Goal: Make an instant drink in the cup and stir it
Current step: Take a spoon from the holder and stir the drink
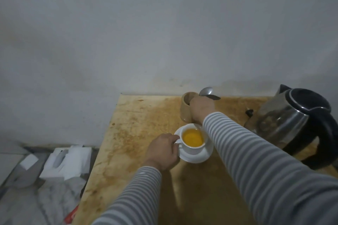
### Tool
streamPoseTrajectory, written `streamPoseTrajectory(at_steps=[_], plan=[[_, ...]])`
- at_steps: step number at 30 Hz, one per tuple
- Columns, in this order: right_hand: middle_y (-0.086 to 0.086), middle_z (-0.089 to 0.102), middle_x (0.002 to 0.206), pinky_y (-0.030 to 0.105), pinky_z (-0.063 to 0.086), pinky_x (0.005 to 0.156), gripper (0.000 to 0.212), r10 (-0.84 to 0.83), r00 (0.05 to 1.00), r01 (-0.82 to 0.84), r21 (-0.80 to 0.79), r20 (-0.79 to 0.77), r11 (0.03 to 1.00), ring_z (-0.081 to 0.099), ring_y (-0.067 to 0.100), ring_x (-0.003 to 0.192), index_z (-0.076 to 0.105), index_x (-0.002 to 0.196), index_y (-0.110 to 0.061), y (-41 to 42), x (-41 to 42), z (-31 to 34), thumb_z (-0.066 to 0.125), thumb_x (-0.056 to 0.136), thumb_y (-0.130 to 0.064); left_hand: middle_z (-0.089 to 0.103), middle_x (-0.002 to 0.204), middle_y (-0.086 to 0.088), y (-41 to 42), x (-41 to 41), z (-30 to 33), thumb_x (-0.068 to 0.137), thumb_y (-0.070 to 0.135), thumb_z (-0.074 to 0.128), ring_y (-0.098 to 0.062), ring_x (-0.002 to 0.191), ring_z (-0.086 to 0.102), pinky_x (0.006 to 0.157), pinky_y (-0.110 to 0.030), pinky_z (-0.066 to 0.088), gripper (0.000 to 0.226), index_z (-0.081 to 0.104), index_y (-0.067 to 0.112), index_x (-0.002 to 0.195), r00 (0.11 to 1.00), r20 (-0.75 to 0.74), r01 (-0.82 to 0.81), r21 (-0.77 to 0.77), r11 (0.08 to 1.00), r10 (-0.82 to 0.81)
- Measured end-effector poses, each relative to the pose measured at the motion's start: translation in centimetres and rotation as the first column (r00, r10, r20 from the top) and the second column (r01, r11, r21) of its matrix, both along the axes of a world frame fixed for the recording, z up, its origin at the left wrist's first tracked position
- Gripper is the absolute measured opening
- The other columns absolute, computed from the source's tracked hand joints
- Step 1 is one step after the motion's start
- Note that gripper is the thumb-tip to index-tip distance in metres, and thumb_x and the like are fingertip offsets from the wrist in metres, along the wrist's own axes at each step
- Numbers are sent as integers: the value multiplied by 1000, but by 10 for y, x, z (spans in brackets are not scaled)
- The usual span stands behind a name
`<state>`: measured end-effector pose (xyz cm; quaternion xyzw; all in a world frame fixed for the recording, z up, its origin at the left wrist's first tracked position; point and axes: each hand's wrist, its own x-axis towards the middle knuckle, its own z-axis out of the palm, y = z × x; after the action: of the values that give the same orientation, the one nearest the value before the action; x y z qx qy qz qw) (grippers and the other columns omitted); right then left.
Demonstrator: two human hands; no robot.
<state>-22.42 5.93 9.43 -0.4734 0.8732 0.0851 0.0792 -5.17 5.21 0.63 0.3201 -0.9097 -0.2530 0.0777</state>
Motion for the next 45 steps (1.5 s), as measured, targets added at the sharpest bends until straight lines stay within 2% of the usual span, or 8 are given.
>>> streamPoseTrajectory(at_steps=[7, 13, 19, 23, 28, 39, 43, 45], plan=[[16, 51, 132, 36, 48, 90, 36, -133, 960, 194, -243, 247, 950, 56, 33, 118, 50, 129, 2, 18, -4, 28, 40, 95, -3, 69, 114, -6, 4, -5, 3, 92, 25, 44, -27, 105, 60, 87, -38, 52, 33, 66, 18, 115, 998, 48, -41, 1, 999, 41], [11, 62, 128, 36, 48, 100, 33, -139, 654, 576, -370, 743, 729, 59, 29, 117, 63, 122, -8, 38, 4, 32, 59, 89, -8, 72, 111, -6, 3, -9, 12, 88, 26, 46, -31, 100, 65, 81, -40, 55, 30, 69, 20, 107, 992, 108, -63, 26, 998, 60], [4, 73, 106, 37, 53, 91, 16, -61, 733, 595, -595, 677, 540, 66, 21, 102, 72, 93, -19, 63, 22, 10, 63, 84, -10, 70, 114, -10, 5, -11, 11, 86, 25, 47, -34, 103, 64, 84, -43, 54, 29, 68, 21, 106, 990, 113, -90, 55, 994, 83], [4, 64, 82, 49, 56, 69, 27, -68, 790, 558, -667, 610, 494, 67, 27, 76, 43, 81, -26, 75, 31, -7, 62, 84, -8, 69, 117, -8, 8, -11, 9, 90, 23, 48, -33, 105, 63, 87, -45, 54, 30, 67, 23, 112, 990, 104, -101, 79, 992, 93], [5, 67, 109, 42, 57, 83, 32, -18, 785, 505, -623, 619, 598, 68, 25, 96, 45, 121, -22, 86, 35, -27, 57, 93, -13, 66, 125, -8, 7, -10, 6, 92, 22, 47, -32, 111, 61, 92, -44, 52, 33, 64, 22, 121, 987, 110, -127, 70, 990, 118], [5, 66, 88, 38, 53, 69, 7, 73, 907, 229, -630, 415, 742, 62, 23, 81, 55, 97, -17, 102, 26, -28, 51, 94, -12, 61, 129, -6, 14, -9, 9, 95, 24, 45, -32, 116, 58, 97, -45, 50, 35, 61, 24, 127, 982, 98, -172, 113, 979, 161], [3, 64, 83, 24, 45, 60, 12, -34, 827, 455, -631, 561, 628, 62, 19, 78, 52, 88, -20, 106, 26, -34, 51, 94, -9, 62, 126, -7, 17, -10, 9, 96, 23, 43, -32, 114, 58, 95, -47, 51, 35, 60, 24, 127, 979, 113, -182, 98, 978, 170], [6, 68, 87, 32, 57, 71, 23, -48, 709, 613, -581, 703, 535, 69, 22, 81, 49, 81, -26, 106, 29, -40, 51, 94, -8, 62, 124, -7, 17, -10, 8, 97, 23, 42, -32, 112, 58, 94, -47, 51, 35, 60, 23, 128, 978, 120, -183, 92, 979, 172]])
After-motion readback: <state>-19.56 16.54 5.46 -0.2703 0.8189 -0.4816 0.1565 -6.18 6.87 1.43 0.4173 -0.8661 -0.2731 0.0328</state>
